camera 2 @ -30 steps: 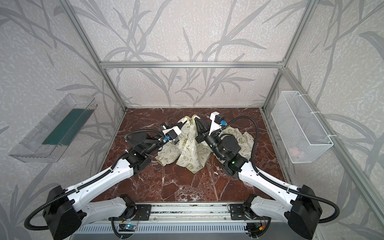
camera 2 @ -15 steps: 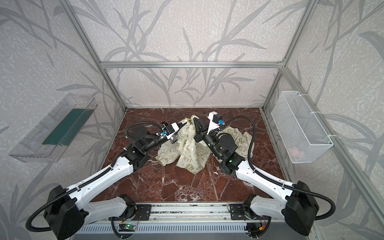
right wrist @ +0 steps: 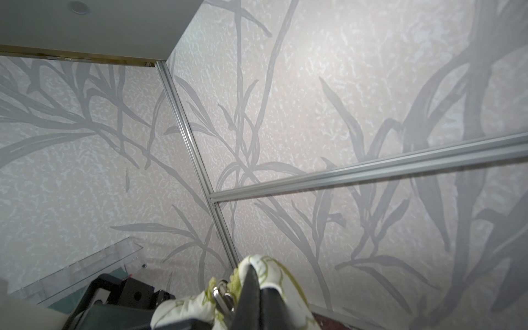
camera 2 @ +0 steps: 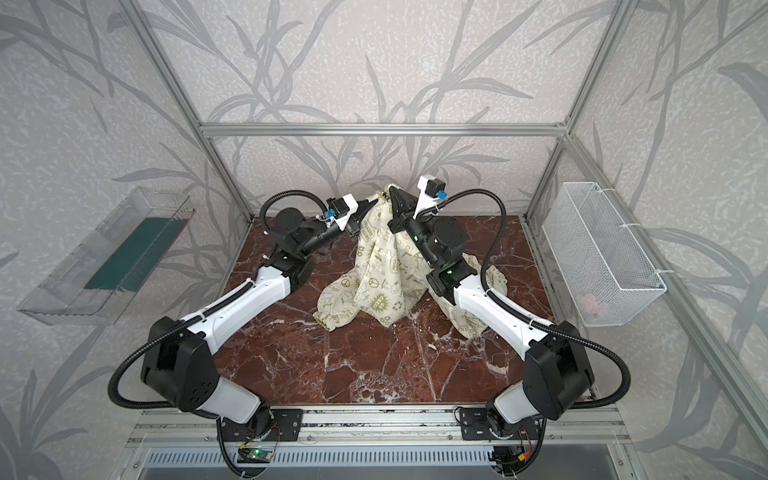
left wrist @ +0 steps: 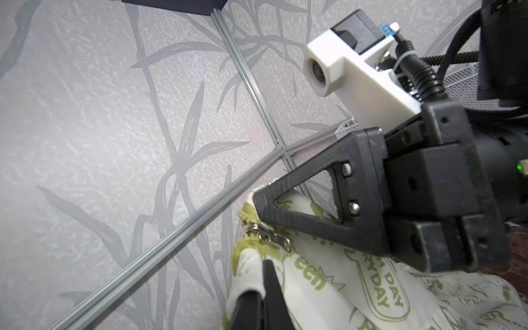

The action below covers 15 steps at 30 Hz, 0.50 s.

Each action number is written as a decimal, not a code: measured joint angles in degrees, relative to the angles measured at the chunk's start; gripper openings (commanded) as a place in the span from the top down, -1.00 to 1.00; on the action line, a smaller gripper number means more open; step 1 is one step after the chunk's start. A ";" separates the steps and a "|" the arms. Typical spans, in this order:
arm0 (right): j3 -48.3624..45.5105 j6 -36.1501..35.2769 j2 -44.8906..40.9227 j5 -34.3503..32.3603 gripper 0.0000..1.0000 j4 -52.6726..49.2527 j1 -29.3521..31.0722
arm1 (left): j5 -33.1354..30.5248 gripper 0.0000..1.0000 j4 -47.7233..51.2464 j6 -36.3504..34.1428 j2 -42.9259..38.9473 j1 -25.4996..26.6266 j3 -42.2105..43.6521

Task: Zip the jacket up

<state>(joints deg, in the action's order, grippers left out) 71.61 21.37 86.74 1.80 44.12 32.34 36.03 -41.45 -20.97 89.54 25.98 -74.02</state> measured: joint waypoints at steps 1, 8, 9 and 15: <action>2.56 -0.42 0.57 0.96 1.00 -0.66 -0.31 | 0.13 1.00 -0.55 0.00 0.79 -0.35 -2.19; 5.05 -1.49 -1.27 4.20 1.00 -0.35 -0.79 | 2.27 1.00 -1.90 0.28 1.27 -1.36 -7.82; 3.21 -1.46 -2.21 4.33 1.00 0.02 -0.79 | 2.99 1.00 -1.95 0.52 0.81 -1.38 -6.75; -16.41 1.29 -10.60 5.33 1.00 0.79 -0.33 | 8.20 1.00 -3.54 8.07 -5.31 -1.03 10.91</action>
<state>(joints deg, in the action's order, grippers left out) 55.20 22.65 76.14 7.14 44.91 32.01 44.23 -44.99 -12.91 84.23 24.95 -63.11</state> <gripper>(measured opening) 0.046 0.044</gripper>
